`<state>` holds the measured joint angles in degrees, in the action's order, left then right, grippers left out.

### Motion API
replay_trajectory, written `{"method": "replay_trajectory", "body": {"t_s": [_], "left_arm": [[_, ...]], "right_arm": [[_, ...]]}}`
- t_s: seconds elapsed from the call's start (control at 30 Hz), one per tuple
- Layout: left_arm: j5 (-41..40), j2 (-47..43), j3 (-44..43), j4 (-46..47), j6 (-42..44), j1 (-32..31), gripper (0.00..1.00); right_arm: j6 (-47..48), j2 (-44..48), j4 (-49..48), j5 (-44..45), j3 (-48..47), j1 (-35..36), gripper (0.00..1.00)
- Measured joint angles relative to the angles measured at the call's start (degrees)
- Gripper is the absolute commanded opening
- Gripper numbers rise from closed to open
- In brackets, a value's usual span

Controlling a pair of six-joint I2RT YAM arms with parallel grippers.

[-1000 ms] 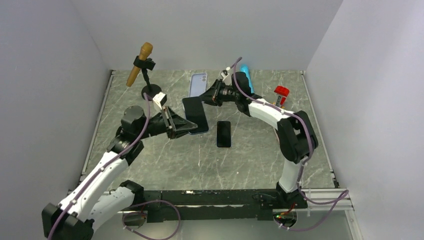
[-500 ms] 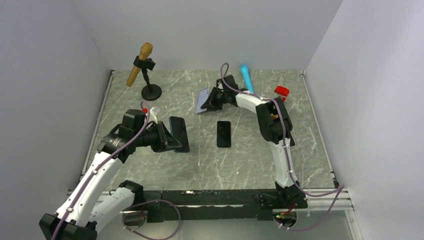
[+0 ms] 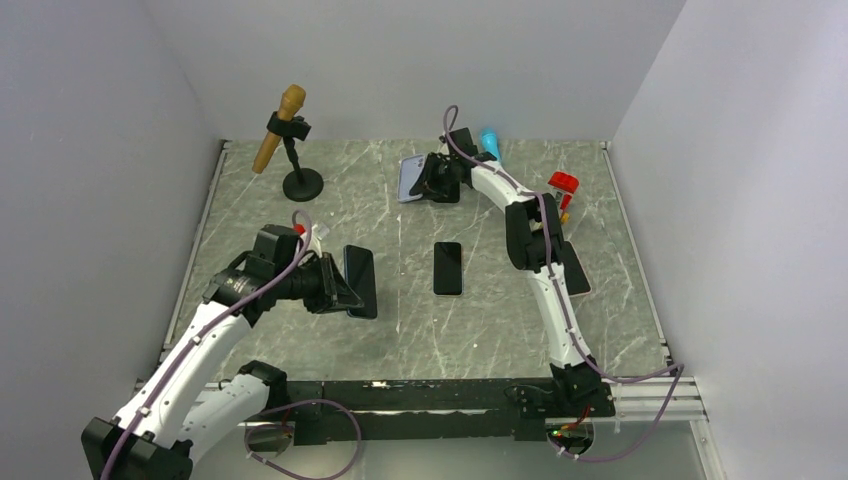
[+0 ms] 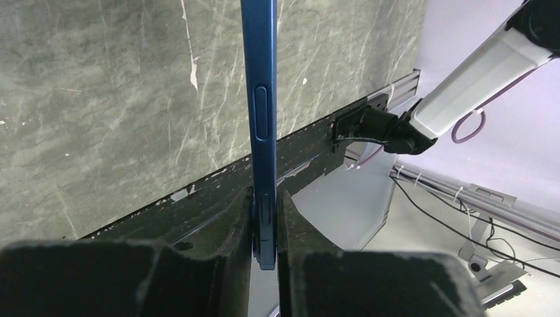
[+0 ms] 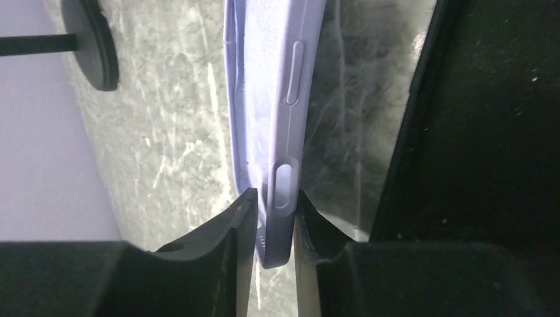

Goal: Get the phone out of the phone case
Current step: Place the phone case at the center of the board, then place the phone at the center of the board.

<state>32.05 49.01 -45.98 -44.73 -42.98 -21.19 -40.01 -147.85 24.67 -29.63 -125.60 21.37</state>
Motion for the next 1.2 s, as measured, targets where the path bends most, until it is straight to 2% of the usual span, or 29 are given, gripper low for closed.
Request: {"method": "replay_trajectory", "body": {"t_s": [0.23, 0.37, 0.6, 0.73, 1.03, 1.2], "left_arm": [[-0.11, 0.61, 0.00, -0.96, 1.81, -1.03, 0.00], [0.22, 1.88, 0.26, 0.90, 1.31, -2.95, 0.00], [0.33, 7.78, 0.20, 3.06, 1.33, -5.70, 0.00], [1.46, 12.94, 0.09, 6.82, 1.29, -5.92, 0.00], [3.37, 30.86, -1.09, 19.76, -0.85, -6.69, 0.00], [4.13, 38.77, -2.40, 26.32, -2.54, -7.78, 0.00]], "right_arm": [[3.80, -1.07, 5.20, 2.34, -3.56, 0.02, 0.62], [7.54, 0.61, 8.85, 5.64, -3.69, 0.48, 0.69], [11.78, 5.75, 15.76, 9.20, -1.36, 0.46, 0.72], [12.48, 15.26, 17.25, 9.49, 5.53, 0.46, 0.76], [13.70, 55.89, 11.58, 4.37, 38.27, 1.03, 0.86], [13.46, 70.01, 9.99, 1.99, 53.99, -0.35, 0.87]]}}
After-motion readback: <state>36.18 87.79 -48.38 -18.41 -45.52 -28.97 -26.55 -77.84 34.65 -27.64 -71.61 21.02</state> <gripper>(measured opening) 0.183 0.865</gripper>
